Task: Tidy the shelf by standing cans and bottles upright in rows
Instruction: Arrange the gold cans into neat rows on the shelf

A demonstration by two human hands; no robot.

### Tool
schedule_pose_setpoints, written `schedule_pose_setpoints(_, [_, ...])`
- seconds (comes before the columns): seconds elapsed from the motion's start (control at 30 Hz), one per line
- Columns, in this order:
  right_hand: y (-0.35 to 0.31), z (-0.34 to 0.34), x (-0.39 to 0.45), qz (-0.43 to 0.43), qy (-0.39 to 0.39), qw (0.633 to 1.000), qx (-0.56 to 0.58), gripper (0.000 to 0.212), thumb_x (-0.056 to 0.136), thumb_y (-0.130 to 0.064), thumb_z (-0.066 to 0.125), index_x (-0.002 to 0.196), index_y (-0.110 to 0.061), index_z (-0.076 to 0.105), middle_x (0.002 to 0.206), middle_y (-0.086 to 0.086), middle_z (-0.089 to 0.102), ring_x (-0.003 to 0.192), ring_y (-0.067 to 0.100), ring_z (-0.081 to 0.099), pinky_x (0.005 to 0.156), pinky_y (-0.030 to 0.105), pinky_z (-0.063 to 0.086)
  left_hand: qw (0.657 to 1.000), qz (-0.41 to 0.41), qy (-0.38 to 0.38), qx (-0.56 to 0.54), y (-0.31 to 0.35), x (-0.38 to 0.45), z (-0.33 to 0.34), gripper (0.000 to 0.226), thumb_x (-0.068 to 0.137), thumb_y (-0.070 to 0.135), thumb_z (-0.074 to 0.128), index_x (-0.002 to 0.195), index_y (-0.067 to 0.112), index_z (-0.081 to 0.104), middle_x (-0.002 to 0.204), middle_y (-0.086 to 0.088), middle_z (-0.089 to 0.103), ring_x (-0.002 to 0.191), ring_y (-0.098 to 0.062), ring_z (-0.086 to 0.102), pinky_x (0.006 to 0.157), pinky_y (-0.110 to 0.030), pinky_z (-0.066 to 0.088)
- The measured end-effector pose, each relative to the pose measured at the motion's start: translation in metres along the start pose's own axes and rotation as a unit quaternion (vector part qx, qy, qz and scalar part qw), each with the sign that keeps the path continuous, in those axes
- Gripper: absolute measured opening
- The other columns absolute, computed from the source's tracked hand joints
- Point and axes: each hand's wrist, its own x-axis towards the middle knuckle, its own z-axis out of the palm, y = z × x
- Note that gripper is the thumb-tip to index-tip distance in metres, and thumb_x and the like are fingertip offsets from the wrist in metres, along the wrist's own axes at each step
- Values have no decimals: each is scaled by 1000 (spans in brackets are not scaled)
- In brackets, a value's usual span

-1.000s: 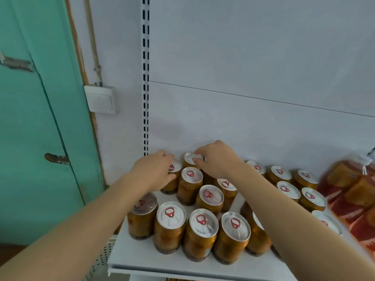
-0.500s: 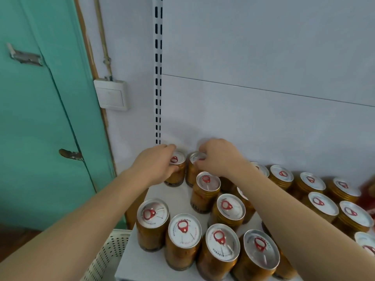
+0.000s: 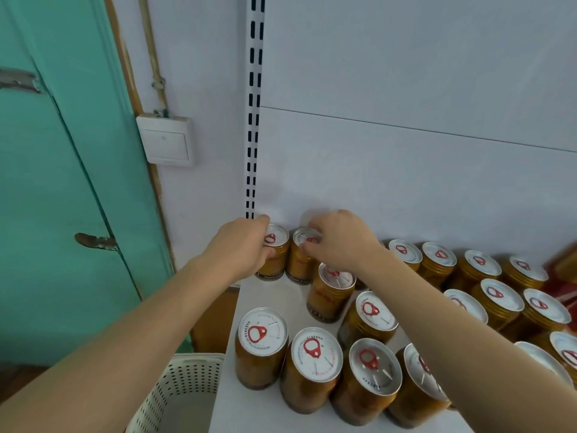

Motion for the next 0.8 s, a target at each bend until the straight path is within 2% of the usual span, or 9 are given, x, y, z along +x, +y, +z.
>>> schedule_pose_setpoints(0.17, [1, 1, -9, 11, 1, 999, 30, 21, 93, -47, 54, 93, -28, 64, 84, 0, 66, 93, 26, 63, 70, 42, 59, 999, 32, -5, -2, 0, -2, -4, 51, 97, 44, 70, 137, 19, 52, 131, -6, 66, 111, -29, 64, 88, -42, 55])
schedule_pose_setpoints(0.23, [6, -4, -19, 5, 25, 999, 39, 34, 98, -53, 54, 115, -29, 71, 103, 1, 72, 110, 27, 62, 83, 45, 59, 998, 42, 33, 16, 3, -8, -10, 58, 97, 46, 68, 145, 19, 49, 141, -6, 59, 121, -29, 61, 96, -43, 55])
schedule_pose_setpoints(0.3, [13, -14, -33, 5, 43, 998, 45, 46, 103, -55, 54, 137, -28, 67, 123, 0, 71, 121, 25, 58, 98, 43, 54, 993, 69, 90, 10, 13, -14, -18, 53, 99, 47, 65, 144, 20, 54, 138, -4, 61, 120, -27, 60, 96, -43, 55])
schedule_pose_setpoints(0.33, [19, -19, -40, 7, 38, 998, 46, 48, 103, -56, 54, 140, -28, 66, 125, -2, 71, 120, 22, 58, 99, 41, 53, 991, 93, 98, -15, 22, -16, -22, 49, 99, 48, 63, 140, 22, 58, 133, -1, 64, 117, -24, 61, 95, -43, 56])
schedule_pose_setpoints(0.4, [29, -31, -56, 3, -3, 999, 37, 47, 101, -61, 53, 136, -33, 67, 119, -9, 74, 109, 16, 63, 96, 39, 55, 984, 146, 63, -74, 43, -21, -26, 45, 99, 54, 61, 136, 28, 63, 125, 6, 68, 114, -17, 62, 94, -41, 56])
schedule_pose_setpoints(0.47, [35, -42, -73, 0, -63, 998, 21, 50, 95, -72, 50, 126, -37, 70, 110, -15, 74, 99, 10, 66, 93, 39, 58, 976, 198, -2, -85, 63, -21, -24, 45, 99, 59, 58, 135, 32, 63, 123, 12, 67, 114, -12, 60, 96, -39, 53])
schedule_pose_setpoints(0.6, [45, -58, -98, 6, -171, 985, 11, 51, 90, -76, 58, 126, -41, 69, 112, -18, 74, 97, 4, 66, 94, 34, 57, 955, 269, -101, -70, 79, -19, -15, 30, 99, 57, 56, 115, 36, 68, 109, 16, 65, 107, -13, 58, 90, -41, 53])
schedule_pose_setpoints(0.7, [48, -58, -108, -5, -225, 973, 43, 59, 83, -72, 72, 134, -45, 64, 124, -24, 69, 104, 2, 65, 96, 27, 55, 956, 279, -88, -18, 81, -16, -11, 33, 102, 51, 54, 117, 28, 73, 116, 9, 66, 108, -16, 60, 88, -43, 55])
schedule_pose_setpoints(0.8, [46, -53, -111, -11, -220, 975, 19, 67, 80, -67, 79, 140, -43, 61, 129, -22, 66, 111, 6, 63, 100, 29, 55, 952, 296, -72, 36, 83, -17, -11, 34, 105, 48, 51, 106, 24, 75, 110, 6, 65, 102, -18, 60, 80, -42, 55])
